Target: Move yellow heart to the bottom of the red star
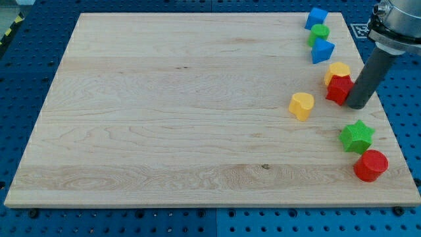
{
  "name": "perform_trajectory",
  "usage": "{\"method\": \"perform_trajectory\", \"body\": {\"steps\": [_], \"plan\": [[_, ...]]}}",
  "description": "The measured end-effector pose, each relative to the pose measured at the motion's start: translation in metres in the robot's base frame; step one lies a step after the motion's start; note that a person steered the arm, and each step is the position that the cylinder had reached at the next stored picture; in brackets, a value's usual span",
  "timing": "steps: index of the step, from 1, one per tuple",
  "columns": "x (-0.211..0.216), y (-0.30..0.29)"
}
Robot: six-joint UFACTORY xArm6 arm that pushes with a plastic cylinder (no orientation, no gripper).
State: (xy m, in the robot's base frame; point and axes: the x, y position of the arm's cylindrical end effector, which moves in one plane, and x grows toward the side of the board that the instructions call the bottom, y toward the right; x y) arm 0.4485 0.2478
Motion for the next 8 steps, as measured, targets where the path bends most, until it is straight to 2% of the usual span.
{"method": "perform_trajectory", "body": {"steps": [2,3,4,5,6,8], "plan": [[0.001,0.005],[0.025,0.053],[0.085,0.085],[0.162,0.083],[0.169,0.064],[0.169,-0.03]]}}
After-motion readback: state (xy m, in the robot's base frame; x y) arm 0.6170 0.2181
